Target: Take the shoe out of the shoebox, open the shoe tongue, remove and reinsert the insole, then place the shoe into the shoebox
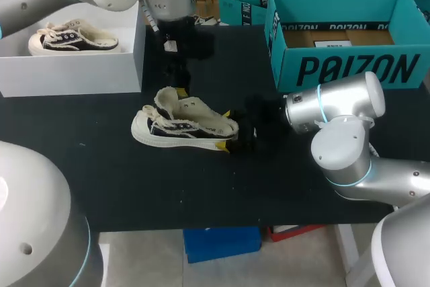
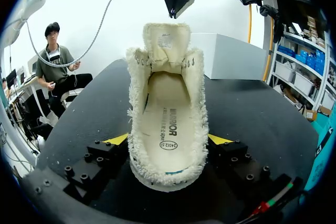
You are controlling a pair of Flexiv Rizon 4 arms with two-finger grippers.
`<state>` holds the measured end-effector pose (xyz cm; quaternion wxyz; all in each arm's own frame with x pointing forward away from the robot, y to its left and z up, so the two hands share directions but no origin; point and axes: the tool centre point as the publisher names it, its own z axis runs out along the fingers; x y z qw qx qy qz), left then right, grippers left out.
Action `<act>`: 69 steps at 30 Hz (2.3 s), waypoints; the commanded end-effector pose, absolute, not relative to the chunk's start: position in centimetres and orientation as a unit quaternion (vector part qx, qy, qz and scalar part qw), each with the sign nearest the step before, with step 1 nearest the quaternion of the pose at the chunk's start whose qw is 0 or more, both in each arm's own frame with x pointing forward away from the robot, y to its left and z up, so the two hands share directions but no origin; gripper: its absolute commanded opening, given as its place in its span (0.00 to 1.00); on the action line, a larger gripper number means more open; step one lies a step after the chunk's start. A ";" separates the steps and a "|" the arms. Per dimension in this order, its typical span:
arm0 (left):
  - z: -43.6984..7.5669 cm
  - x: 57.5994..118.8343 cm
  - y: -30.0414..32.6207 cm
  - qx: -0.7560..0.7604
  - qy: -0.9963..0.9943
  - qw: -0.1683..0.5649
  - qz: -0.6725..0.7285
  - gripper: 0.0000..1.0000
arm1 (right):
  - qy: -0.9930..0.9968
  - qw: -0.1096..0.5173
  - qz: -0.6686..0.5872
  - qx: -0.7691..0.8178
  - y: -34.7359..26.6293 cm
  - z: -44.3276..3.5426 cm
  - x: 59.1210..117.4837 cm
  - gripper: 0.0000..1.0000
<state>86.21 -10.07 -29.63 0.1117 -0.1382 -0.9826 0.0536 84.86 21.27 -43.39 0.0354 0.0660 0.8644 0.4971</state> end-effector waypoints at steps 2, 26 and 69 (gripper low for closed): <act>-30.2 85.7 -9.9 -0.132 -0.983 0.116 0.059 0.00 | 0.865 0.036 0.497 0.067 21.3 -43.6 84.9 0.00; -31.2 85.6 -10.4 -0.136 -0.982 0.125 0.048 0.00 | 0.865 0.036 0.497 0.067 21.3 -43.6 84.9 0.00; -39.8 82.7 -10.9 -0.111 -0.976 0.181 0.048 0.00 | 0.865 0.036 0.497 0.067 21.3 -43.6 84.9 0.00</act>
